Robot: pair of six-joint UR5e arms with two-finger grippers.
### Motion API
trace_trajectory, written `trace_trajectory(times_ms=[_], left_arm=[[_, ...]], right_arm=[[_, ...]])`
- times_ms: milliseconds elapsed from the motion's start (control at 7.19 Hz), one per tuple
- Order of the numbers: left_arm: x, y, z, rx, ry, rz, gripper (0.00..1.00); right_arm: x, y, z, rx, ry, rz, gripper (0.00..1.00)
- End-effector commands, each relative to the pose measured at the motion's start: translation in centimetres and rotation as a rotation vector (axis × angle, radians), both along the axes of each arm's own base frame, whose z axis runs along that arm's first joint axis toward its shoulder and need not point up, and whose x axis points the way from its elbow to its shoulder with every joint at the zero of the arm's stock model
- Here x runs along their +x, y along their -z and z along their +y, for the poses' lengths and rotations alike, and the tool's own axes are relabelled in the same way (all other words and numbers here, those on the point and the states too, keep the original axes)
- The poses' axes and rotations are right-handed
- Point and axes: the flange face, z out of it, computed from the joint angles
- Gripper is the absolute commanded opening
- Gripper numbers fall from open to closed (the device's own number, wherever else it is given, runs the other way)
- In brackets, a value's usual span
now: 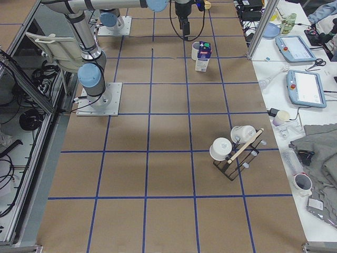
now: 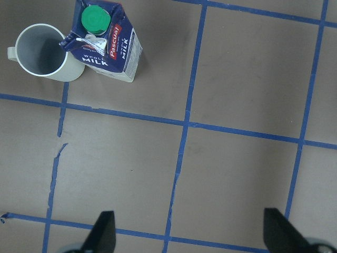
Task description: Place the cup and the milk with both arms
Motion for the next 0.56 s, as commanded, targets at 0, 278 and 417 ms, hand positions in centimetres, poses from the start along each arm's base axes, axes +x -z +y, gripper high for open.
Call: trace_trajectory(times_ms=[0, 278, 417], left_arm=[[0.13, -1.08, 0.3, -0.017, 0.01, -0.01, 1.0], [0.25, -1.37, 0.83, -0.006, 0.008, -0.009, 1.0], [0.23, -1.41, 0.9, -0.005, 0.008, -0.008, 1.0]], right_arm=[[0.1, 0.0, 0.02, 0.001, 0.007, 0.0, 1.0], [0.16, 0.06, 0.04, 0.001, 0.005, 0.001, 1.0], [0.07, 0.06, 0.02, 0.001, 0.006, 0.003, 1.0]])
